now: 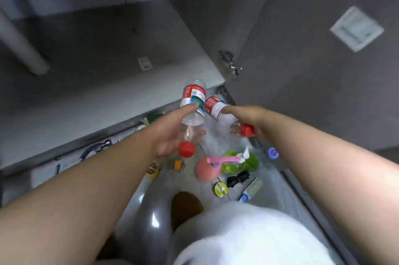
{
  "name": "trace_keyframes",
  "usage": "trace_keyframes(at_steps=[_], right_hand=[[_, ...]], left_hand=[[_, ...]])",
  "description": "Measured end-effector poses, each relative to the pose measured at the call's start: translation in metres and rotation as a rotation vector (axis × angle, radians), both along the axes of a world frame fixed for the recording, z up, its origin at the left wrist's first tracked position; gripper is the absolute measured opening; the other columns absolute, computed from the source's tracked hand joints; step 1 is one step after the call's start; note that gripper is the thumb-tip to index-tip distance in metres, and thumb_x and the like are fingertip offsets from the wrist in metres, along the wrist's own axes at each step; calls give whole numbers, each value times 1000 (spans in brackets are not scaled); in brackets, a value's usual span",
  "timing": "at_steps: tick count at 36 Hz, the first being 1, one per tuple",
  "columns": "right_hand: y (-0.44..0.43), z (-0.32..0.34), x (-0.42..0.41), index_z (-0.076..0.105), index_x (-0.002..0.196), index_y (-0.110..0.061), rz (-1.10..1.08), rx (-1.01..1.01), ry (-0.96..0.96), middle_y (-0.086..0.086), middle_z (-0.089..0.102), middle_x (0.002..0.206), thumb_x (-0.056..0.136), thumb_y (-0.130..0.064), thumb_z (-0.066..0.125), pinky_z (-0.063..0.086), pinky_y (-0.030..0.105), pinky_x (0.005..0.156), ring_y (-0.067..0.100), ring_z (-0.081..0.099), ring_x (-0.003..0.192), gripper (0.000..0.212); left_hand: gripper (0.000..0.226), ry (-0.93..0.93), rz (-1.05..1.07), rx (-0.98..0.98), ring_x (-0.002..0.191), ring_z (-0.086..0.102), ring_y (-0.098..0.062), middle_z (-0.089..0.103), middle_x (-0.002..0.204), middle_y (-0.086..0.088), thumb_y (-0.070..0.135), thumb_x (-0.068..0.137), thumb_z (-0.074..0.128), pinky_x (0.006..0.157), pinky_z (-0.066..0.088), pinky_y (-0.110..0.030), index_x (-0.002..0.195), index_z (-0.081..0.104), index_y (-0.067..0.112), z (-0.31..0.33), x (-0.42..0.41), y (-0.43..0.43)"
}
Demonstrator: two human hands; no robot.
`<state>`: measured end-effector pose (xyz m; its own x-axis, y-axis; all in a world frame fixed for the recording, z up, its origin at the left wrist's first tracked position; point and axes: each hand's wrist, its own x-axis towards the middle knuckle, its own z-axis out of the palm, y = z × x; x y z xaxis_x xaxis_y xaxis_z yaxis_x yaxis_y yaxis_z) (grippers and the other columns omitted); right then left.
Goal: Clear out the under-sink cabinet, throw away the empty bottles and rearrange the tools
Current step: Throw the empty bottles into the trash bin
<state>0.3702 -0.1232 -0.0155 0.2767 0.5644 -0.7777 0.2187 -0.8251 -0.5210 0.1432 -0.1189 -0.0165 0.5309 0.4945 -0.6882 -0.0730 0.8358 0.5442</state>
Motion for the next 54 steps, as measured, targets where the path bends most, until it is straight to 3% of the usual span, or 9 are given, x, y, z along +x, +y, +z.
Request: trace_keyframes(at_steps=[7,15,19,25,31,35,39,46,54], right_hand=[[-90,116,12,58,117,-9,-24,121,73,15,67,87,82,-26,73,51,26,44,23,65,53,42],[-225,209,65,58,111,-15,63,79,-142,14,63,97,87,-40,68,45,20,43,29,75,75,37],[-302,234,104,54,101,-15,83,-7,-247,16,66,94,84,-44,68,31,15,37,22,65,50,36],[-420,253,157,55,120,-15,56,-159,-260,22,70,112,85,-47,70,33,18,38,33,63,81,49],[-503,231,179,57,115,-14,-6,-372,-212,19,70,103,86,-43,73,41,20,44,32,70,83,44],[-517,189,171,58,114,-1,11,-431,-276,18,64,91,88,-23,67,49,26,49,33,72,78,35],[-519,146,158,61,115,3,13,-332,-422,19,64,88,82,-20,67,61,38,75,32,64,68,40],[-512,81,143,44,114,-15,-3,-183,-638,8,64,98,84,-36,62,63,46,62,28,73,63,40],[-501,60,156,58,111,-14,54,-156,-658,11,65,116,84,-25,57,52,35,83,29,61,101,29]], left_hand=[[43,195,-211,292,56,64,-22,65,79,-12,38,88,75,52,52,-30,115,57,10,108,19,-35],[43,307,-582,524,89,67,-29,71,106,-16,40,94,67,99,54,-51,124,59,10,209,90,-127],[49,298,-779,514,85,63,-30,69,106,-16,41,96,65,83,58,-40,129,53,7,224,135,-186],[42,299,-829,574,53,61,-24,67,63,-14,42,90,70,58,54,-31,111,58,7,201,193,-275],[53,233,-901,375,78,70,-20,73,81,-8,44,80,78,59,56,-27,120,62,12,159,194,-314],[53,217,-882,423,64,66,-18,72,82,-10,34,76,79,55,52,-26,120,62,10,158,194,-318],[51,210,-890,439,65,61,-20,69,87,-13,28,76,75,64,53,-31,120,62,6,157,192,-321],[46,158,-802,433,90,65,-27,72,104,-23,24,83,78,96,55,-46,120,61,3,155,190,-313],[52,242,-837,442,98,76,-25,74,114,-18,49,87,74,60,58,-25,120,61,11,152,191,-312]])
